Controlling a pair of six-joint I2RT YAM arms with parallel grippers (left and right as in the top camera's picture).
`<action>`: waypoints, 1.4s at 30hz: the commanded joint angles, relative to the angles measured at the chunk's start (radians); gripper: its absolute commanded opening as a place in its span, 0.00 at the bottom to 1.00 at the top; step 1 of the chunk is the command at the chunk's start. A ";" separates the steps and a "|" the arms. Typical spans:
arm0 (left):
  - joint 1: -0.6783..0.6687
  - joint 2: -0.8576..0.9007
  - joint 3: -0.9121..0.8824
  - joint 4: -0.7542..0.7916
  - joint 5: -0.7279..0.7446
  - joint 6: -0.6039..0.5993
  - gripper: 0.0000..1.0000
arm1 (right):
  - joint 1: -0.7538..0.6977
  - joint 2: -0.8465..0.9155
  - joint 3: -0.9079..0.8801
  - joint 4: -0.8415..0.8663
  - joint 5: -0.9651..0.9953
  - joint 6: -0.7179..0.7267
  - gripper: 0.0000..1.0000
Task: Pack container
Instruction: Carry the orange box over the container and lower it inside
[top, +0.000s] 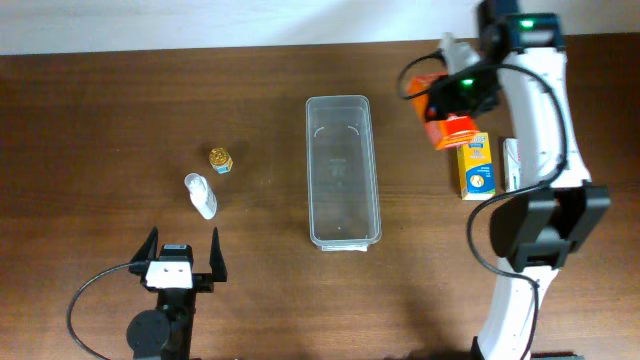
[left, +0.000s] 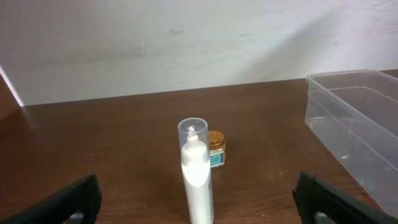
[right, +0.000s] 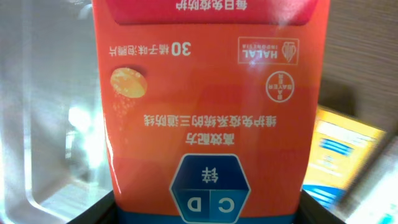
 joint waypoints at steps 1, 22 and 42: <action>0.005 -0.006 -0.006 -0.001 0.014 0.010 0.99 | 0.081 -0.004 0.025 0.010 -0.020 0.105 0.56; 0.005 -0.006 -0.006 -0.001 0.014 0.010 0.99 | 0.394 0.001 0.018 0.139 0.153 0.496 0.56; 0.005 -0.006 -0.006 -0.001 0.014 0.010 0.99 | 0.446 0.071 -0.028 0.235 0.211 0.586 0.57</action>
